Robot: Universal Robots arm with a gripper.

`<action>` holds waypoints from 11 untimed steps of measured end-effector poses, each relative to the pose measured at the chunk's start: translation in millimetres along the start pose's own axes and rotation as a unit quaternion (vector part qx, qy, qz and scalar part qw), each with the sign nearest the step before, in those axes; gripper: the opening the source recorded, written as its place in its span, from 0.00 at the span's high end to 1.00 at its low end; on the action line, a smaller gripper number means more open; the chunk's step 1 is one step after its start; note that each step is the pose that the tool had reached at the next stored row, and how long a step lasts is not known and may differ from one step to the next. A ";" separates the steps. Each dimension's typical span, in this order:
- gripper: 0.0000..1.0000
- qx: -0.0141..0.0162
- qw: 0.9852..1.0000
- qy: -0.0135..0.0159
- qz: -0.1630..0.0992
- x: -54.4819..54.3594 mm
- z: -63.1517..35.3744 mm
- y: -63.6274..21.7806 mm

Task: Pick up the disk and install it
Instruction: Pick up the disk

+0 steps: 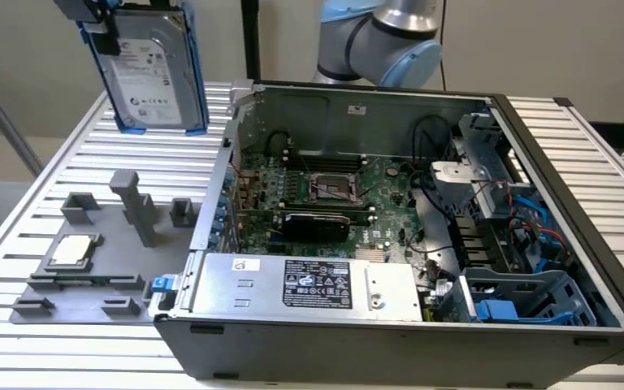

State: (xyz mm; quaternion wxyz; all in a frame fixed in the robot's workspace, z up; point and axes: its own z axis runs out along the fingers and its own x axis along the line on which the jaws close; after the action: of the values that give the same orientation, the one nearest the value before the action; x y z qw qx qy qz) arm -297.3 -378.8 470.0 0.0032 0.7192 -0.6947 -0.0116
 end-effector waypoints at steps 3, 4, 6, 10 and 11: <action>1.00 0.000 1.000 0.000 0.000 2.8 -12.7 -13.3; 1.00 0.000 1.000 0.000 0.000 3.9 -16.3 -17.6; 1.00 0.000 1.000 0.000 0.000 6.1 -21.7 -25.9; 1.00 0.000 1.000 0.000 0.000 10.3 -27.5 -43.0; 1.00 0.000 1.000 0.000 0.000 11.3 -28.3 -47.4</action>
State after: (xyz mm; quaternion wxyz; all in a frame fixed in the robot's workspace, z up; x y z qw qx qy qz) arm -248.9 -388.7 497.2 0.0032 0.7193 -0.6946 -0.0116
